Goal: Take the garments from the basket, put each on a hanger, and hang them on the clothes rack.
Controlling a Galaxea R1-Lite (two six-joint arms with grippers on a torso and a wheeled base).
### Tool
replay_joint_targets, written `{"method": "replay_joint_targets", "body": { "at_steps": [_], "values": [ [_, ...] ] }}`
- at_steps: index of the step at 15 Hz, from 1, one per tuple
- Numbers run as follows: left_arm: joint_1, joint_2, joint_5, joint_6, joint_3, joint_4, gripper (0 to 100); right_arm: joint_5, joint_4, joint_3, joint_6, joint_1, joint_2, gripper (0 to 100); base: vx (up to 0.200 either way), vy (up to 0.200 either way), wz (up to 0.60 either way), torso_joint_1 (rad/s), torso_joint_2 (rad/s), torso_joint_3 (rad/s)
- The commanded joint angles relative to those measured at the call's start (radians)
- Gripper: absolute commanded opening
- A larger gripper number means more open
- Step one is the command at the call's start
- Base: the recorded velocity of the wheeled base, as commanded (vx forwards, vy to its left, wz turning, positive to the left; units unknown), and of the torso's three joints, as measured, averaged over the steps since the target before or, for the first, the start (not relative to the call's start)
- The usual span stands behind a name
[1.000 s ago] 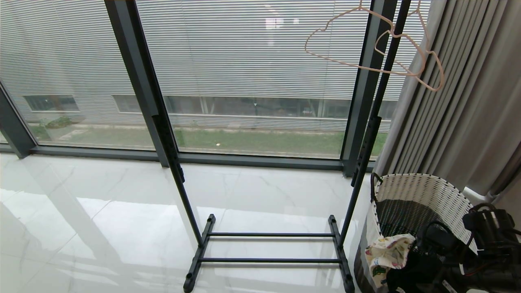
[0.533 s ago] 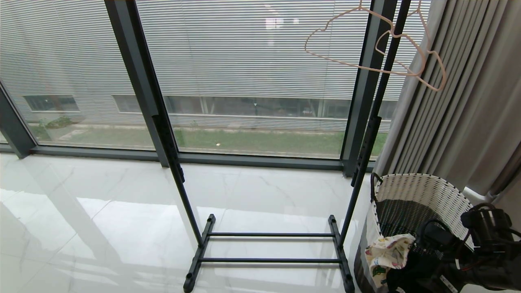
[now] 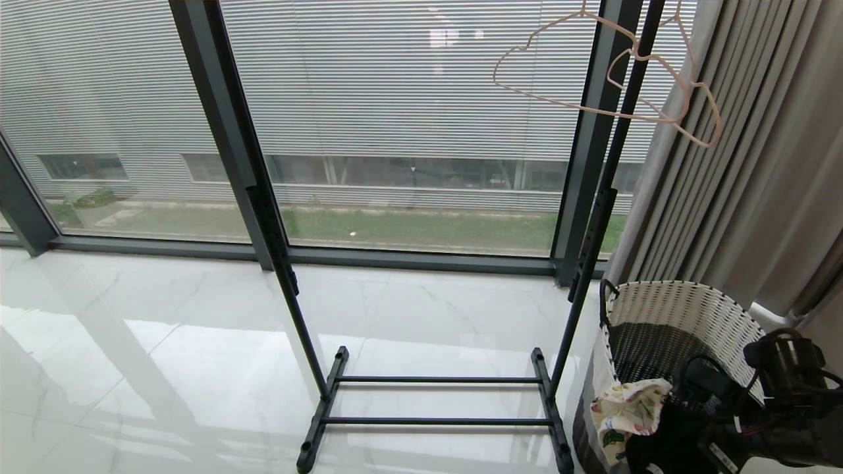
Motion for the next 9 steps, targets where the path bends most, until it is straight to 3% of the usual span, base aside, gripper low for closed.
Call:
{"method": "replay_joint_targets", "body": {
  "at_steps": [1,7,9],
  "values": [
    [0.000,0.000,0.000,-0.001,0.000,0.000,100,0.002,-0.007,0.000,0.000,0.000,-0.009,0,0.000,0.000,0.00,0.000,0.00,0.000],
    [0.000,0.000,0.000,0.001,0.000,0.000,100,0.010,0.021,-0.002,0.019,-0.005,-0.239,0,0.000,0.000,0.00,0.000,0.00,0.000],
    [0.000,0.000,-0.001,0.004,0.000,0.000,100,0.037,0.148,-0.041,0.074,-0.005,-0.409,0,0.000,0.000,0.00,0.000,0.00,0.000]
  ]
}}
